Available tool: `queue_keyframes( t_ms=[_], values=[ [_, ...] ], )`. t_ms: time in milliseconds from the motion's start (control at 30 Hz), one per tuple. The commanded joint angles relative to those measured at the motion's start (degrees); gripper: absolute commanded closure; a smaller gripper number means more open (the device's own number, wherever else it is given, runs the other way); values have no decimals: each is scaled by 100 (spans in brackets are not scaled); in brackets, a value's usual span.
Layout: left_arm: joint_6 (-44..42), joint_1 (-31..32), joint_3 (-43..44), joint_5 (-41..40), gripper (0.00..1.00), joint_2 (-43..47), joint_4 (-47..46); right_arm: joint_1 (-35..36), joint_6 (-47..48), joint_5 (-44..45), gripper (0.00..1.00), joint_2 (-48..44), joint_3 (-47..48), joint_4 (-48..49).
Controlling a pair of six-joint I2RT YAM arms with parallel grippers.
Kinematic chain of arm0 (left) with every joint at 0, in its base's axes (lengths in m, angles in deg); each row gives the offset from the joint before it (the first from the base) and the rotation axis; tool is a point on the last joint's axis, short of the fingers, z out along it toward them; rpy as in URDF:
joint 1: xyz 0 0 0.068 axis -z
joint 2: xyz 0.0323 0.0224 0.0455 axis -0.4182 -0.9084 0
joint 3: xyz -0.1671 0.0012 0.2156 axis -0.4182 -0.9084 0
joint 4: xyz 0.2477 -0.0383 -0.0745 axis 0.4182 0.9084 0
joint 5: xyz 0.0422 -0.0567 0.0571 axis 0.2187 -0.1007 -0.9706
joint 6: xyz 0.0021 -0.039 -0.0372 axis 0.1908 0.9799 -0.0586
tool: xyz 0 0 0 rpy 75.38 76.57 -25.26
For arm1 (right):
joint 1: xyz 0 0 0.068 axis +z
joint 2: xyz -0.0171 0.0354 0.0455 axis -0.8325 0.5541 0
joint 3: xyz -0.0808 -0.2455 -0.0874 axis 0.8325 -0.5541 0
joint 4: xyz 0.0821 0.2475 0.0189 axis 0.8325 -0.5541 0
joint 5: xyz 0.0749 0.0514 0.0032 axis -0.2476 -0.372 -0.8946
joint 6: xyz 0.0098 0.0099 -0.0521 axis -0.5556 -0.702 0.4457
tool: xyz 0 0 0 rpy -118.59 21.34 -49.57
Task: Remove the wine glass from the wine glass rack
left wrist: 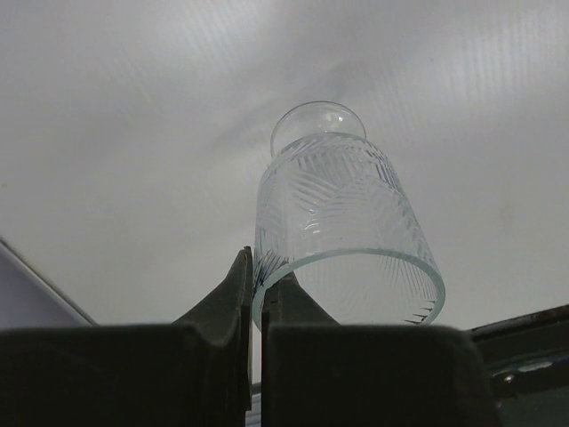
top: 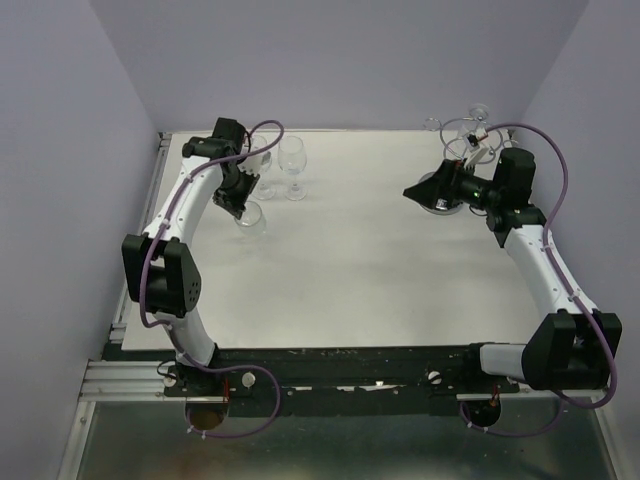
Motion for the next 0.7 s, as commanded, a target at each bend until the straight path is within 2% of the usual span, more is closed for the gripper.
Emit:
queue_keyframes(
  t_ms=[0, 133, 233, 400, 567, 667],
  values=[
    [1184, -245, 392, -858, 100, 29, -378, 27, 97, 213, 0, -142, -91, -61],
    [1694, -271, 630, -1376, 100, -217, -466, 27, 185, 388, 0, -221, -213, -70],
    [1914, -280, 902, -1448, 100, -445, -449, 27, 229, 423, 0, -318, -310, -96],
    [2345, -324, 1333, -1422, 100, -788, -387, 27, 308, 511, 0, -432, -424, -149],
    [2609, -473, 1614, -869, 100, -1034, -448, 27, 413, 625, 0, -546, -469, -219],
    [2723, -517, 1676, -815, 100, -1140, -475, 27, 440, 661, 0, -599, -512, -272]
  ],
)
